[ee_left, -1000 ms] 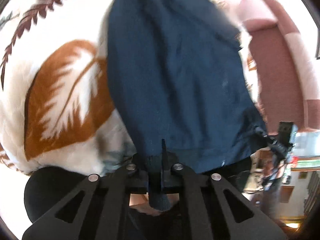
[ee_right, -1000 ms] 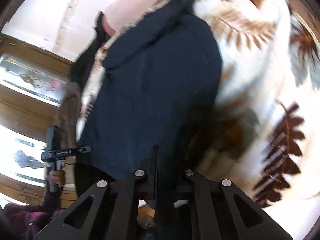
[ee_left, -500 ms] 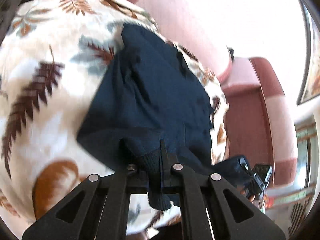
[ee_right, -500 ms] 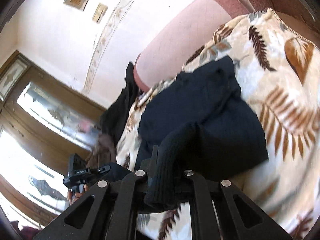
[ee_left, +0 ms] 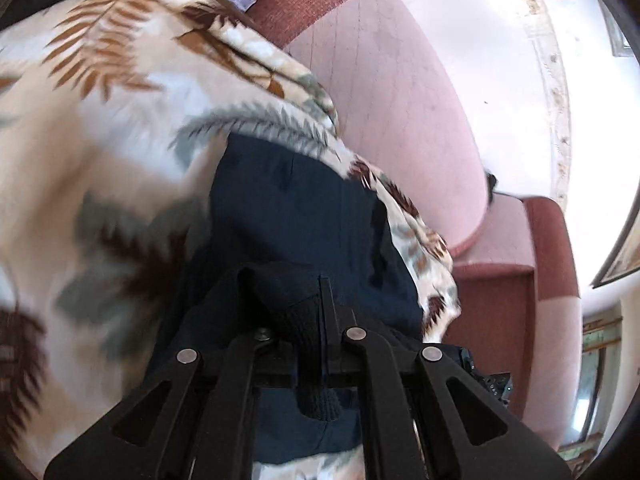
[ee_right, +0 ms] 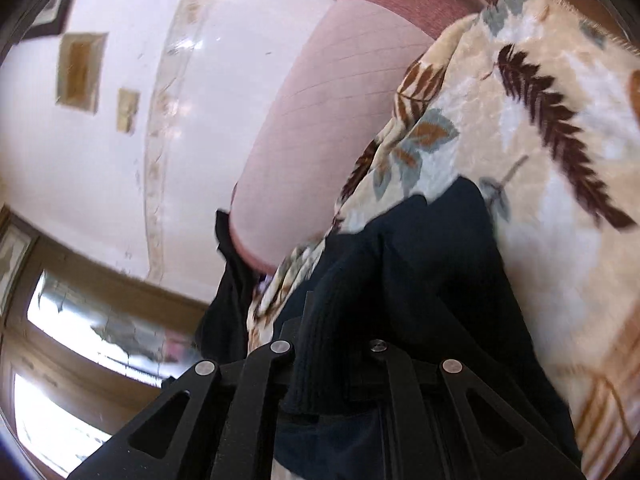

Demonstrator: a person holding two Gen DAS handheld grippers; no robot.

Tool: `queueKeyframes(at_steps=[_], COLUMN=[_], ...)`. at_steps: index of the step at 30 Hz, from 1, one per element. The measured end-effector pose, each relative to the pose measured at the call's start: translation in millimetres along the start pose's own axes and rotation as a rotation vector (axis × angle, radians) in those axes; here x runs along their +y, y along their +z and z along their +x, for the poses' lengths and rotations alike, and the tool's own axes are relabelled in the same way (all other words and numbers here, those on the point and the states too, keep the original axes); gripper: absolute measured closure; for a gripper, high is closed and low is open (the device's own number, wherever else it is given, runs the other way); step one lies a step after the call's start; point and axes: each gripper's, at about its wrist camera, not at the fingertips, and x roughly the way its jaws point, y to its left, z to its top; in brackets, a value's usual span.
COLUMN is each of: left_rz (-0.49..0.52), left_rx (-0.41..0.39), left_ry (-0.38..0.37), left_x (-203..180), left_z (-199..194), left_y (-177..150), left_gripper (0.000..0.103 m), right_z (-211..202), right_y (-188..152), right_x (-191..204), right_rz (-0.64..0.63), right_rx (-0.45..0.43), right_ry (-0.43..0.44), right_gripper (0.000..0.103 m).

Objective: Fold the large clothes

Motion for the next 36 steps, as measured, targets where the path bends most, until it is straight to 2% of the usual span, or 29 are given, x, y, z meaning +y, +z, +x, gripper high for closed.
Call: queueKeyframes(at_steps=[3, 5, 6, 8, 11, 14, 15, 16, 17, 18, 20, 21, 23, 25, 29, 30, 31, 32, 33, 34, 36], left_rz=[-0.006, -0.015, -0.035, -0.075, -0.147, -0.214, -0.226, -0.234, -0.245, -0.238, -0.228, -0.218, -0.168, -0.091, -0.022, -0.004, 0.03, 0.077, 0.125, 0.154, 0.166], left_rx=[0.007, 0.015, 0.029, 0.053, 0.081, 0.082, 0.076, 0.063, 0.039, 0.004, -0.046, -0.062, -0.064, -0.016, 0.105, 0.115, 0.099, 0.063, 0.027, 0.004, -0.037], left_ry=[0.036, 0.086, 0.095, 0.087, -0.001, -0.122, -0.136, -0.138, -0.126, -0.097, -0.086, -0.086, -0.04, 0.023, 0.052, 0.058, 0.07, 0.095, 0.123, 0.143, 0.191], left_x=[-4, -3, 1, 7, 16, 21, 22, 24, 25, 27, 31, 33, 34, 32, 33, 31, 26, 19, 12, 7, 7], left_z=[28, 49, 60, 70, 69, 53, 48, 43, 37, 28, 15, 9, 6, 17, 52, 58, 60, 59, 57, 56, 57], left_y=[26, 42, 49, 57, 65, 71, 71, 72, 74, 75, 79, 79, 75, 67, 52, 49, 46, 45, 44, 45, 49], left_gripper=[0.098, 0.096, 0.096, 0.096, 0.096, 0.094, 0.09, 0.083, 0.076, 0.073, 0.061, 0.058, 0.047, 0.044, 0.044, 0.044, 0.046, 0.062, 0.076, 0.094, 0.097], right_z=[31, 54, 66, 75, 70, 46, 38, 27, 20, 17, 15, 17, 24, 37, 67, 72, 76, 78, 79, 76, 62], right_y=[22, 32, 37, 42, 50, 55, 55, 56, 56, 56, 55, 54, 52, 50, 46, 44, 42, 39, 37, 37, 40], right_x=[-15, -29, -38, -50, -54, -49, -49, -48, -47, -46, -40, -36, -26, -18, -23, -23, -20, -11, 0, 8, 14], right_rz=[0.067, 0.121, 0.159, 0.219, 0.266, 0.251, 0.246, 0.236, 0.22, 0.198, 0.121, 0.065, -0.033, -0.121, -0.17, -0.176, -0.2, -0.255, -0.329, -0.373, -0.387], right_rx=[-0.023, -0.009, 0.012, 0.029, 0.013, -0.071, -0.106, -0.149, -0.171, -0.175, -0.14, -0.117, -0.095, -0.075, -0.008, -0.004, -0.003, -0.008, -0.021, -0.053, -0.145], right_ry=[-0.043, -0.09, -0.123, -0.129, -0.085, -0.043, -0.038, -0.036, -0.047, -0.076, -0.171, -0.221, -0.3, -0.375, -0.474, -0.464, -0.441, -0.41, -0.388, -0.373, -0.316], right_gripper=[0.095, 0.09, 0.087, 0.083, 0.078, 0.061, 0.053, 0.048, 0.047, 0.045, 0.045, 0.045, 0.045, 0.041, 0.039, 0.039, 0.054, 0.072, 0.1, 0.1, 0.101])
